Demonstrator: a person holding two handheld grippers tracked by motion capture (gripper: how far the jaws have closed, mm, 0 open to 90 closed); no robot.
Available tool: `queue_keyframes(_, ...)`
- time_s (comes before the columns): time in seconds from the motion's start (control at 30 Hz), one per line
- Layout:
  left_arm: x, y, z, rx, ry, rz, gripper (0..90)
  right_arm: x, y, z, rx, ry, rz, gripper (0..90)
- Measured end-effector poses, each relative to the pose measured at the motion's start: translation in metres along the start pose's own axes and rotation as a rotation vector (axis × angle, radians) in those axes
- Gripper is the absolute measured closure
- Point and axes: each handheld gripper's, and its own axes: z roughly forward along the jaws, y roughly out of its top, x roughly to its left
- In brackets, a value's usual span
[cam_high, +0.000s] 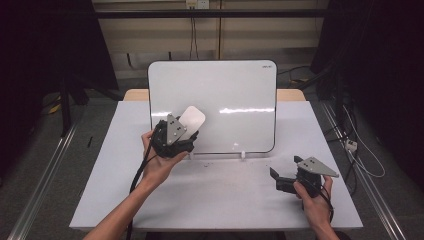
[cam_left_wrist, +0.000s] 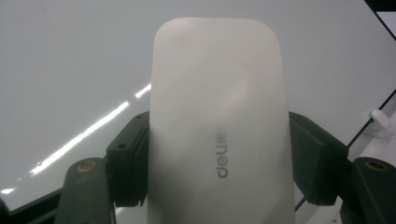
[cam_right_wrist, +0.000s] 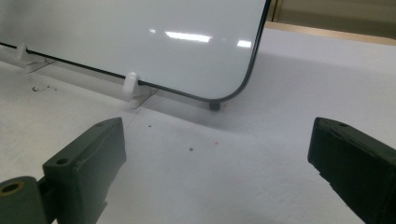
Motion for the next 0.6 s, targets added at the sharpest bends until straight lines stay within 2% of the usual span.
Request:
queue_keyframes(0.13,0.009,-0.005,-0.005,0.016,0.015,-0.006,31.2,0.000,0.000,0.000,0.003,0.001,0.001,4.7)
queue_keyframes(0.23,0.016,-0.009,-0.008,0.010,0.032,-0.038,31.2,-0.001,-0.001,-0.001,0.001,0.001,0.009,4.7)
queue_keyframes(0.33,0.022,-0.011,-0.012,0.012,0.050,-0.043,31.2,-0.001,-0.001,-0.001,0.002,-0.003,0.010,4.7)
queue_keyframes(0.6,0.024,-0.019,-0.023,0.027,0.080,-0.039,31.2,0.001,0.000,0.000,0.003,0.002,0.005,4.6)
